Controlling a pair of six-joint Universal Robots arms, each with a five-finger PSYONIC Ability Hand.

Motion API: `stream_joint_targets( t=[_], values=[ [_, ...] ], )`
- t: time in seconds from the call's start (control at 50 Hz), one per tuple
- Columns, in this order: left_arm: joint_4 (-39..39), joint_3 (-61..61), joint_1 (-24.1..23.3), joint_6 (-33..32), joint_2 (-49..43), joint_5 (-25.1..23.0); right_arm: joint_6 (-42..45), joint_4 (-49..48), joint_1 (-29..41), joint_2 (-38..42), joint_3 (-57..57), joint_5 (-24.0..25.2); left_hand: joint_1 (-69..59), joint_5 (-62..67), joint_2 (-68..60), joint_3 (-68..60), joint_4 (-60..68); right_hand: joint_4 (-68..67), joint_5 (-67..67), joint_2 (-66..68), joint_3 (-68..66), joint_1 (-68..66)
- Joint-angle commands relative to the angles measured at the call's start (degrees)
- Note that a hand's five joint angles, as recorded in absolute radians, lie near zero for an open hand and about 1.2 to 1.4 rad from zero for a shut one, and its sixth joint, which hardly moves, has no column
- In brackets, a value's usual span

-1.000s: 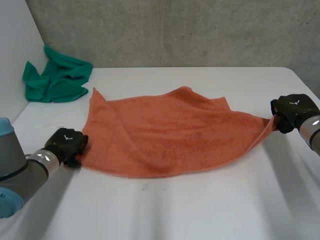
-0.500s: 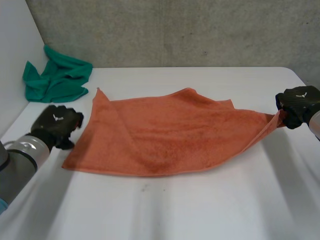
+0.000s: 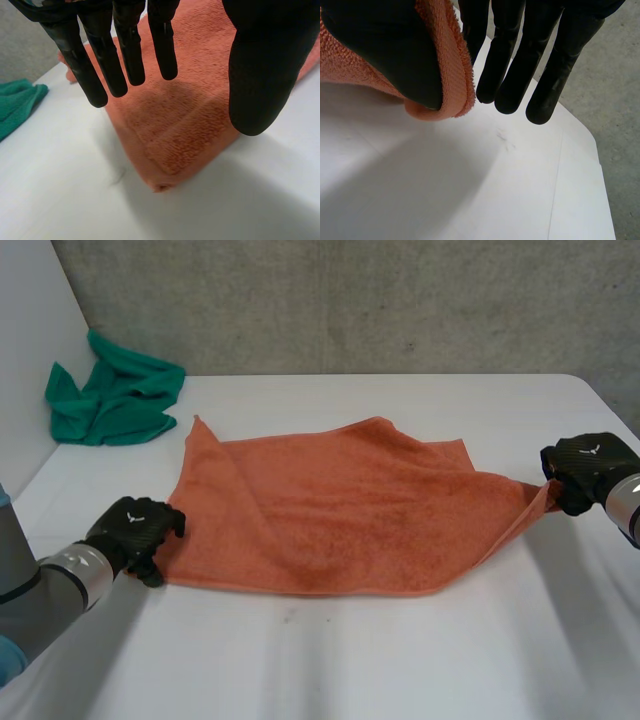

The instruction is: Fold the laundry.

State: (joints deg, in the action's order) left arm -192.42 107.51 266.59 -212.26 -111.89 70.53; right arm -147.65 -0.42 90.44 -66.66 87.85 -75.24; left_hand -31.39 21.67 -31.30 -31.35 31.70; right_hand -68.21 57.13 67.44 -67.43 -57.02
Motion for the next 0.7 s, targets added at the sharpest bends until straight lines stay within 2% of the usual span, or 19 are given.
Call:
stream_joint_targets(
  t=[0.02, 0.32, 0.4, 0.48, 0.54, 0.7],
  values=[
    [-0.6, -0.9, -0.5, -0.2, -2.4, 0.5, 0.0, 0.0, 0.0, 0.1, 0.1, 0.0, -6.1, 5.8, -6.2, -6.1, 5.8, -11.8, 12.9, 12.6, -12.6, -23.0],
    [-0.7, -3.4, -0.6, -0.3, -4.8, 0.7, 0.0, 0.0, 0.0, 0.2, 0.2, -0.1, -21.2, 20.9, -21.3, -21.2, 20.9, -11.8, 12.9, 12.6, -12.6, -23.0],
    [-0.8, -3.7, -0.7, -1.2, -5.0, 0.7, 0.0, 0.0, 0.0, 0.2, 0.2, -0.1, -31.6, 31.3, -31.7, -31.7, 31.3, -11.8, 12.9, 12.6, -12.6, -23.0],
    [-0.9, -3.8, -0.9, -3.3, -5.2, 0.7, 0.0, 0.0, 0.0, 0.2, 0.2, -0.1, -48.1, 47.8, -48.2, -48.1, 47.8, -11.8, 12.9, 12.6, -12.6, -23.0],
    [-1.2, -3.9, -1.0, -5.5, -5.8, 0.8, 0.0, 0.0, 0.1, 0.2, 0.2, -0.1, -48.6, 48.3, -48.7, -48.7, 48.3, -11.8, 12.9, 12.6, -12.6, -23.0],
    [-0.7, -4.0, -1.8, -8.5, -5.5, 5.9, 1.0, 1.5, -0.5, -0.5, -0.7, 0.0, -48.6, 48.3, -48.7, -48.7, 48.3, -11.8, 12.9, 12.6, -12.6, -23.0]
  ],
)
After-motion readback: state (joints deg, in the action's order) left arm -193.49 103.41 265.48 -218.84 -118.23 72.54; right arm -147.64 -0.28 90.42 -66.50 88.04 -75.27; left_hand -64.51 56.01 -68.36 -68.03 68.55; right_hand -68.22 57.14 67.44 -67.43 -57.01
